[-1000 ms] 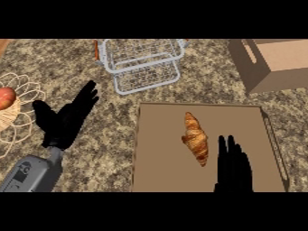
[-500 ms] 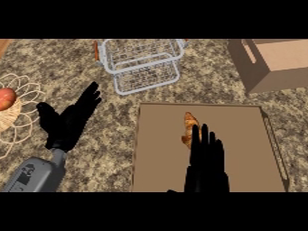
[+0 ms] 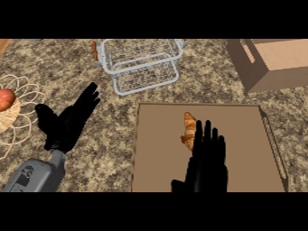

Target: Pick the croissant from the tray and place it in the tiered basket

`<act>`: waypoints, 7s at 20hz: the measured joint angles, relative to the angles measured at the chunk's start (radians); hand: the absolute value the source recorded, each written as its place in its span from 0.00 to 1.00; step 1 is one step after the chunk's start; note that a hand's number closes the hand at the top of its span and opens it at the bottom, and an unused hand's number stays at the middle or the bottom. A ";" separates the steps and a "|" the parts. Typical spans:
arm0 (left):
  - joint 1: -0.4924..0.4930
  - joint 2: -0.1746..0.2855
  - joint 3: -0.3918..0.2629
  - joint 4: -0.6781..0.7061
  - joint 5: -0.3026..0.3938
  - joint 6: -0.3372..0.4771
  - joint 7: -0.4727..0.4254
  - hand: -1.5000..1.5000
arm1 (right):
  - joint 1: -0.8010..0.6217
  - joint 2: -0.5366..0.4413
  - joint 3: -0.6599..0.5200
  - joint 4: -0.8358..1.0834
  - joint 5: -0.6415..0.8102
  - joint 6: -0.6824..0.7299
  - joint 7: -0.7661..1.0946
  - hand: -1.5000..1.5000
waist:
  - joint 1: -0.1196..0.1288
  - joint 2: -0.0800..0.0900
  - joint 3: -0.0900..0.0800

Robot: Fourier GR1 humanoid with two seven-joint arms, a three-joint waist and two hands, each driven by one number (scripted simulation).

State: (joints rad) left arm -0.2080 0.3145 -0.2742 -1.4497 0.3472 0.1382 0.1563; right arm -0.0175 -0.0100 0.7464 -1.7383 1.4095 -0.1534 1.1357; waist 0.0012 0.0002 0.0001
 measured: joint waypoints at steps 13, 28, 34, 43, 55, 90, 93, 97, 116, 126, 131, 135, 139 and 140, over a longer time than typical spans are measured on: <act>0.012 -0.051 0.036 0.014 -0.054 -0.027 0.001 0.50 | 0.027 0.008 -0.098 0.064 -0.033 -0.124 -0.077 0.00 | -0.002 -0.004 -0.001; 0.030 -0.088 0.098 -0.026 -0.103 -0.081 0.048 0.50 | -0.041 0.010 -0.239 0.229 -0.192 -0.258 -0.167 0.00 | 0.000 -0.009 -0.003; 0.046 -0.105 0.107 -0.046 -0.123 -0.095 0.058 0.50 | -0.100 0.004 -0.235 0.313 -0.264 -0.293 -0.202 1.00 | -0.002 -0.017 -0.009; 0.022 -0.139 0.119 -0.027 -0.148 -0.095 0.068 0.50 | -0.145 0.005 -0.219 0.378 -0.276 -0.350 -0.308 1.00 | -0.003 -0.022 -0.010; 0.031 -0.127 0.163 -0.011 -0.146 -0.143 0.052 0.50 | -0.168 -0.139 -0.189 0.298 -0.429 -0.112 -0.415 1.00 | -0.001 -0.006 -0.002; 0.027 -0.174 0.171 -0.012 -0.192 -0.160 0.067 0.50 | -1.047 -0.200 -0.609 -0.020 -0.787 0.496 -0.142 1.00 | 0.014 0.000 -0.002; 0.024 -0.168 0.180 -0.032 -0.185 -0.164 0.082 0.50 | -1.116 -0.156 -0.634 0.113 -0.754 0.455 -0.156 1.00 | 0.018 0.001 -0.002; 0.007 -0.179 0.178 -0.019 -0.194 -0.158 0.086 0.50 | -1.213 -0.116 -0.670 0.317 -0.712 0.377 -0.200 1.00 | 0.021 0.004 -0.002; -0.018 -0.196 0.165 -0.021 -0.206 -0.188 0.089 0.50 | -1.383 0.006 -0.800 1.031 -0.858 -0.147 -0.599 0.00 | 0.074 0.022 -0.001; -0.034 -0.212 0.145 0.006 -0.224 -0.198 0.073 0.50 | -1.457 0.010 -0.791 1.219 -1.097 -0.273 -0.903 0.00 | 0.104 0.029 -0.002; -0.028 -0.198 0.163 0.003 -0.215 -0.206 0.078 0.50 | -1.508 0.010 -0.783 1.281 -1.125 -0.423 -0.962 0.00 | 0.094 0.023 -0.003; -0.009 -0.200 0.170 -0.003 -0.222 -0.192 0.078 0.50 | -1.520 0.008 -0.833 1.299 -1.162 -0.522 -0.960 0.00 | 0.066 0.016 -0.002; 0.004 -0.189 0.195 -0.015 -0.211 -0.188 0.088 0.50 | -1.498 -0.033 -0.867 1.306 -1.177 -0.547 -0.939 0.00 | 0.036 0.008 -0.001; 0.019 -0.189 0.198 -0.018 -0.209 -0.189 0.081 0.50 | -1.483 -0.052 -0.868 1.299 -1.177 -0.534 -0.932 0.00 | 0.028 0.005 -0.001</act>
State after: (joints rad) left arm -0.1888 0.1259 -0.0760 -1.4674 0.1378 -0.0507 0.2368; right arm -1.5003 -0.0616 -0.1213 -0.4391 0.2321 -0.6871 0.2040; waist 0.0295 0.0055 -0.0009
